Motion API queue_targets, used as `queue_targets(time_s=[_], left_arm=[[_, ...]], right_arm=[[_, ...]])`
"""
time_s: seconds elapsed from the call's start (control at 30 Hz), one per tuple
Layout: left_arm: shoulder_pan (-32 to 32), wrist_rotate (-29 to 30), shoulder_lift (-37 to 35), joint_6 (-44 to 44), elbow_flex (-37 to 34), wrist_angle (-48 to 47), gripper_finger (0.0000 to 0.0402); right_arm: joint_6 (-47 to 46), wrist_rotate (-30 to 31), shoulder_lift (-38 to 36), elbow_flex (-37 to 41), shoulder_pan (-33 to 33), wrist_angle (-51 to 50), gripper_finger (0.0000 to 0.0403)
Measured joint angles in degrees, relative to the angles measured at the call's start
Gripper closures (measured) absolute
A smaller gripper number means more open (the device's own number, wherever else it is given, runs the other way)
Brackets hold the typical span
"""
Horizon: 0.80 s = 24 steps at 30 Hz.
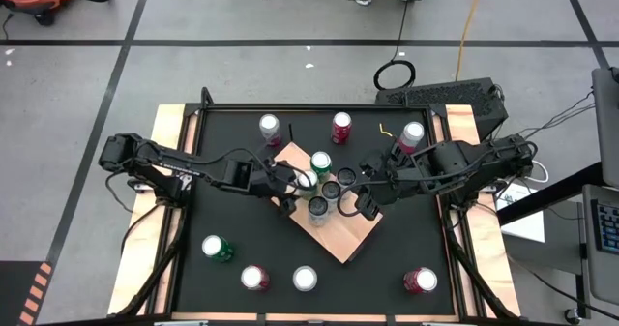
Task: Place canned beverage on shelf
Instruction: Put the top green soda can aligned with the other top green soda can
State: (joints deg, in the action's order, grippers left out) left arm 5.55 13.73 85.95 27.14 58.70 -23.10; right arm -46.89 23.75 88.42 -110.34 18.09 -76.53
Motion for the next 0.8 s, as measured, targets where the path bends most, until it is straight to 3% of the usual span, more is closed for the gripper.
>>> queue_targets(time_s=[0.8], left_arm=[[0.47, 3.07, 3.02, -2.1, -0.12, 4.58, 0.011]], right_arm=[[0.23, 0.09, -0.02, 0.0, 0.02, -0.01, 0.0138]])
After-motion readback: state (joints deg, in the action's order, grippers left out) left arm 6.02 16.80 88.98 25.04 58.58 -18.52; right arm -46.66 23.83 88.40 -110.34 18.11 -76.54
